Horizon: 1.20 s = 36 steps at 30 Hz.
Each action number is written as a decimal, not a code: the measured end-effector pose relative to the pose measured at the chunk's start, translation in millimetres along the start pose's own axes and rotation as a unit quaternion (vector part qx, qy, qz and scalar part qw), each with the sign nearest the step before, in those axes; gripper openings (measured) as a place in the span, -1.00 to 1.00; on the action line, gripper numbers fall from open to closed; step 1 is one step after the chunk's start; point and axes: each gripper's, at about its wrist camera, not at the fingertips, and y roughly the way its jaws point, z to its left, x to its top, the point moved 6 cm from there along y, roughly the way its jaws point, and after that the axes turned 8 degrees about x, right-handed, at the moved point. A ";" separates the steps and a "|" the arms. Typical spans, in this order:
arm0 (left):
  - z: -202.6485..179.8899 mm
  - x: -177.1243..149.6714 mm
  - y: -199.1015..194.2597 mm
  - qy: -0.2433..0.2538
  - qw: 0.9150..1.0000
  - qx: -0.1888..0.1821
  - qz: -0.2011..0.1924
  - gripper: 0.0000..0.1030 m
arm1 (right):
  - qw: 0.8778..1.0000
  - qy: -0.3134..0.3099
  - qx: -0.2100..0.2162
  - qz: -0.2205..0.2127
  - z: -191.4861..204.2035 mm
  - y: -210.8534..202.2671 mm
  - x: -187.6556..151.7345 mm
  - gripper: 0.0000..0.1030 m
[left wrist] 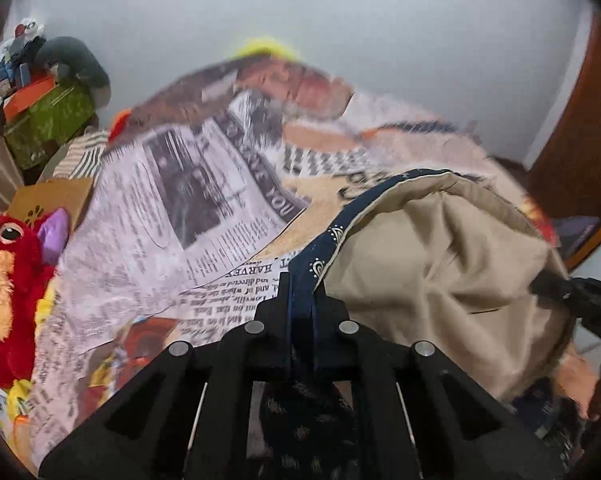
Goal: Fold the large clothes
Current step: 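Grasp the jacket's hood edge with both grippers and lift it, then fold the hood down over the jacket front with both grippers and release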
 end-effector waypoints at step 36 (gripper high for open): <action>33.3 -193.9 -175.4 0.115 0.990 -0.063 0.055 0.36 | 0.987 -0.117 0.067 0.092 121.5 -156.2 -215.6 -0.05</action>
